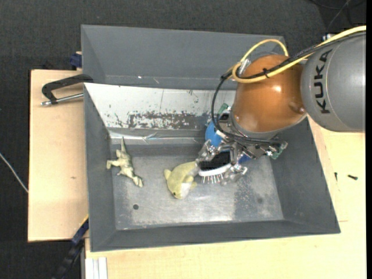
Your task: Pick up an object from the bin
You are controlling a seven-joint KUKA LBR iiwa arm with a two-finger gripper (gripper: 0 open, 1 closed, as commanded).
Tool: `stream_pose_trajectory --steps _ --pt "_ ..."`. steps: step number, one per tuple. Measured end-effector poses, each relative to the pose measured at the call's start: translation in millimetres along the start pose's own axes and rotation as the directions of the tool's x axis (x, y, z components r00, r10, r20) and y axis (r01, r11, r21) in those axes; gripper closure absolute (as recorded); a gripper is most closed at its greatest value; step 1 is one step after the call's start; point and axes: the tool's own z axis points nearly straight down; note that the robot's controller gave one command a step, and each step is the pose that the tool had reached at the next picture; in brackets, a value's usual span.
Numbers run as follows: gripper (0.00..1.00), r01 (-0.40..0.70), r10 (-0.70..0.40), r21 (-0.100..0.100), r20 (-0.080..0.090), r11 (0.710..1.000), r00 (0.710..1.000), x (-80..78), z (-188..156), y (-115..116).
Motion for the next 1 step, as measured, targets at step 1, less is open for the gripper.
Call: stream_pose_trajectory --steps 1 --pt "1.0 -0.003 0.003 -0.004 -0.003 1.0 1.0 -1.1 -4.6 0.2"
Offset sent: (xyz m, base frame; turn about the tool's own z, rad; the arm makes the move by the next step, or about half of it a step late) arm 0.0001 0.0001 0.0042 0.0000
